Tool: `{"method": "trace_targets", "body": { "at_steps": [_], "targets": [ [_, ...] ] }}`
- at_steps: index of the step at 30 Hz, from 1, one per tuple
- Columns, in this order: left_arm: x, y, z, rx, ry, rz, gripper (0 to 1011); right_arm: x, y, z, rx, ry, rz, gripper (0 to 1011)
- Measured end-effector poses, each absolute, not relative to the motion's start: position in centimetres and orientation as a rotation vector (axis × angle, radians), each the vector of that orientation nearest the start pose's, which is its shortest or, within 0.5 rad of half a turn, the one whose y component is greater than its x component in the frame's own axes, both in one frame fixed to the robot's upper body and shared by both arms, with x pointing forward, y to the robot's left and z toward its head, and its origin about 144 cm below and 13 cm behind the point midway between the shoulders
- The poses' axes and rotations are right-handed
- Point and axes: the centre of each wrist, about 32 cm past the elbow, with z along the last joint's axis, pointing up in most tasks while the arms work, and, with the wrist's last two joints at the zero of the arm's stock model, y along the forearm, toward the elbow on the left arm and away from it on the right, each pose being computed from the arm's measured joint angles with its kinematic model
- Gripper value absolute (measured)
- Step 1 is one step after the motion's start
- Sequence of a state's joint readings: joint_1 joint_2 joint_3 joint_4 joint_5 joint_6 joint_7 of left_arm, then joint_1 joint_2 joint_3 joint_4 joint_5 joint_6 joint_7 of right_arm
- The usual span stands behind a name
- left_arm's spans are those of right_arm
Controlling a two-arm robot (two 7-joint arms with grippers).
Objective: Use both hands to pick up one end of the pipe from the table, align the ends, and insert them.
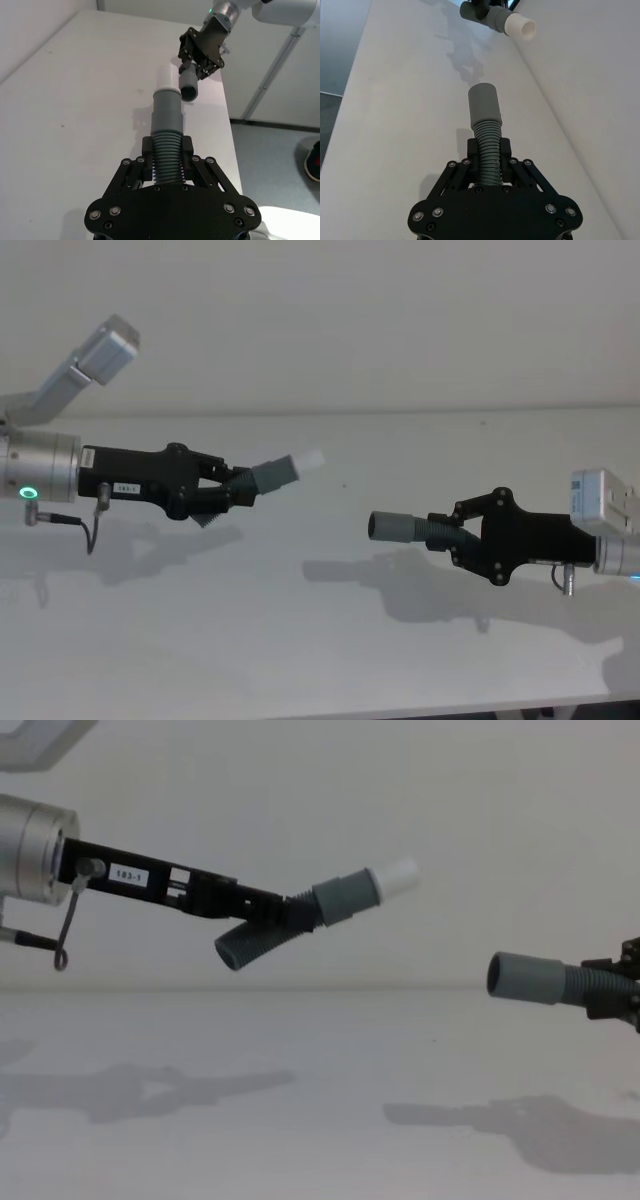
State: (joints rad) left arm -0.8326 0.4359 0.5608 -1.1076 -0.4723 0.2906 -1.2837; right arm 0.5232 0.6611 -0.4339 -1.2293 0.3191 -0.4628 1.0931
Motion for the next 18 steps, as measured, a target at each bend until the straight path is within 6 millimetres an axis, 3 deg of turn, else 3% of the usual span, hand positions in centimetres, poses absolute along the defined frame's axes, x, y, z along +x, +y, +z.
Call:
{"method": "trace_targets", "body": {
  "at_steps": [18],
  "targets": [
    [66.2,25.8,130.6,0.297,0.088,0.008,293,57.0,-37.3,123.9,-0.292,-0.551,-0.252,222]
  ]
}}
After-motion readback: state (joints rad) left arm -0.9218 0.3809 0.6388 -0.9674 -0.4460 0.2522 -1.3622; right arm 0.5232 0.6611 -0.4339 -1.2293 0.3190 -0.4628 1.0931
